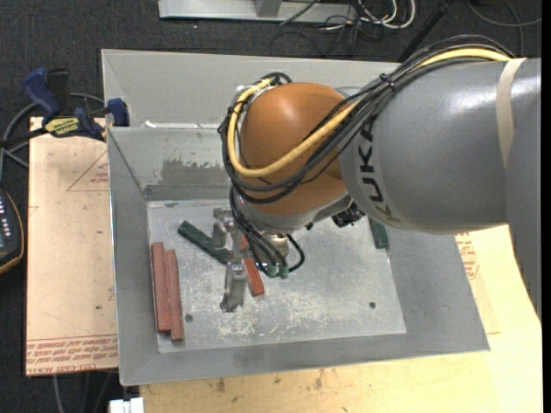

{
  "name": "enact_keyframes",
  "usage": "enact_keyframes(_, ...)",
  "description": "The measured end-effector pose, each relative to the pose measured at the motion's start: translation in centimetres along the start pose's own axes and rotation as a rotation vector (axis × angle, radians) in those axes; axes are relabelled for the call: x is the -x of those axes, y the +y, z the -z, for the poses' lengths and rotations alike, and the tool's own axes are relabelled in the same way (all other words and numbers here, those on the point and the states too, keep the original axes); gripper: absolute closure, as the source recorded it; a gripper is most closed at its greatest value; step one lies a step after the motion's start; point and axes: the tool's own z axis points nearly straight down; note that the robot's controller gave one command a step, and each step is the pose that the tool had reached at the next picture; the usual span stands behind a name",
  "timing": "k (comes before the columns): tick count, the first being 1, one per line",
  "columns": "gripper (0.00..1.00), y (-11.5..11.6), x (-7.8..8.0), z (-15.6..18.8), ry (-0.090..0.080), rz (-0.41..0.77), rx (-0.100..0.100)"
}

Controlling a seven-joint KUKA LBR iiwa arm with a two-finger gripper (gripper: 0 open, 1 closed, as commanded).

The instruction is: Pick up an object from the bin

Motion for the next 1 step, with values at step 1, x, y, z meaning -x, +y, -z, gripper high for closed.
enact_keyframes(1, 0.0, -3.22, 5.24, -13.51, -0.003, 0.038, -0.001)
